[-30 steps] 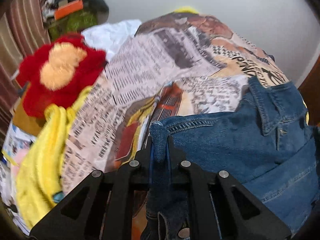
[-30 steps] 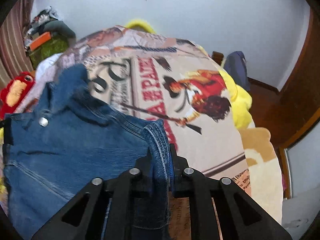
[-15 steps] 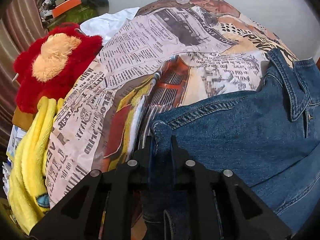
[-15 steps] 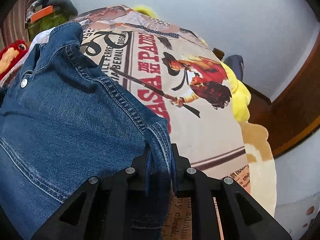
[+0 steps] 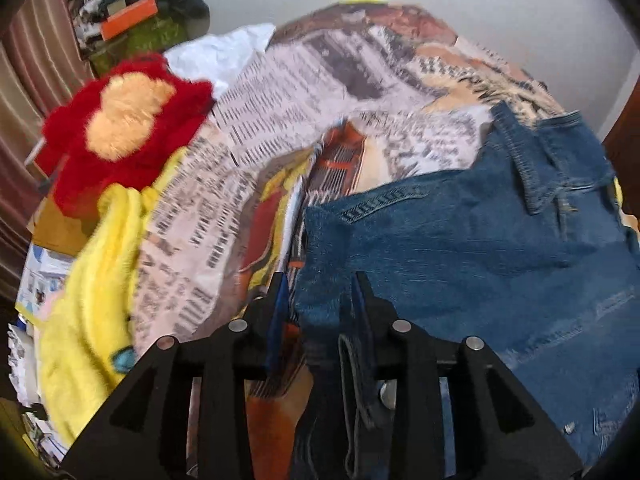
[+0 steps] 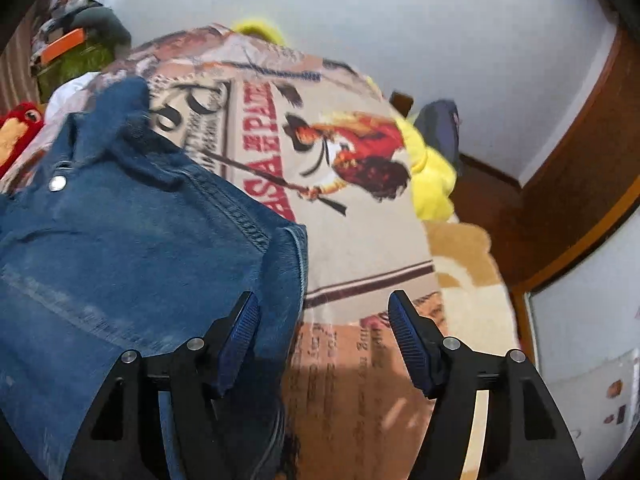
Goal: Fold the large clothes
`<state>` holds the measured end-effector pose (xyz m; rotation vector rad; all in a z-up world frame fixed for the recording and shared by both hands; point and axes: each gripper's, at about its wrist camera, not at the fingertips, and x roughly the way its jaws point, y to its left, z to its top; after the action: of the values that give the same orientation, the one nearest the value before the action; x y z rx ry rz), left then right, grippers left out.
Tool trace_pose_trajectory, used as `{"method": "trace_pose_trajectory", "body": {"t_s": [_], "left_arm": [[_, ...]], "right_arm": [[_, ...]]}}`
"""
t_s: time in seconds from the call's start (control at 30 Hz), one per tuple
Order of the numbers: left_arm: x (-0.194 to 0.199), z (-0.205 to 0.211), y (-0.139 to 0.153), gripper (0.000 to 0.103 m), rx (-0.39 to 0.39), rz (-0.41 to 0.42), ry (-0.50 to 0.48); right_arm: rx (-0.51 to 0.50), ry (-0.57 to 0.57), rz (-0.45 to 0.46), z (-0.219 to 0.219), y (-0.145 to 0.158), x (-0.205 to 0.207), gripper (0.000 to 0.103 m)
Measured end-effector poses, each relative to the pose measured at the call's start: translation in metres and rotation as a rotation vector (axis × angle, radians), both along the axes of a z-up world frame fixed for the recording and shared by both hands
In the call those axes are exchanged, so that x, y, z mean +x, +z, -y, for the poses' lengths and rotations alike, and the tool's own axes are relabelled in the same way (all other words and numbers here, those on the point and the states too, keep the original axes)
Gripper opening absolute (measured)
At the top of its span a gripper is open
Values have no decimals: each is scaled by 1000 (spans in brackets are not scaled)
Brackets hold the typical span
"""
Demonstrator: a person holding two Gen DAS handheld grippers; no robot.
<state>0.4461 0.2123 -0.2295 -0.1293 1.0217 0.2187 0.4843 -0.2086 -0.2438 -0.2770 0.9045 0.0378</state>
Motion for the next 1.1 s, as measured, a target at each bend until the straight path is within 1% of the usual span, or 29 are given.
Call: {"method": "trace_pose_trajectory", "body": {"t_s": [0.07, 0.13, 0.23, 0.3, 0.33, 0.4, 0.5, 0.57, 0.63, 0.77, 0.87, 0.97, 1.1], "left_arm": [[-14, 5, 17, 32, 18, 30, -17], [-25, 8, 29, 32, 14, 52, -25], [-48, 16, 50, 33, 0, 89, -44], [-65, 20, 62, 37, 0, 108, -57], [-73, 23, 67, 42, 5, 115, -62], [-93, 29, 75, 46, 20, 128, -71], [-118, 35, 78, 48, 8, 126, -94], [-134, 39, 76, 51, -14, 120, -106], [-150, 42, 72, 57, -25, 112, -114], [-184, 46, 56, 58, -64, 78, -112], [-205, 42, 38, 59, -121, 36, -83], [-225, 39, 19, 59, -148, -5, -46], [-250, 31, -7, 59, -225, -66, 15]], "right_arm": [[9, 21, 27, -3, 16, -16, 65], [35, 46, 48, -6, 34, -34, 65], [107, 85, 63, -10, 57, -63, 65], [135, 90, 69, -13, 67, -81, 65], [149, 94, 68, -14, 71, -90, 65], [170, 101, 59, -16, 78, -109, 65], [198, 110, 53, -18, 82, -135, 65], [210, 119, 38, -18, 79, -154, 65], [217, 122, 28, -18, 74, -174, 65], [205, 128, 0, -14, 59, -210, 65], [203, 127, -31, -9, 46, -237, 65], [196, 107, -62, -4, 33, -259, 65], [237, 65, -113, 8, 16, -282, 65]]}}
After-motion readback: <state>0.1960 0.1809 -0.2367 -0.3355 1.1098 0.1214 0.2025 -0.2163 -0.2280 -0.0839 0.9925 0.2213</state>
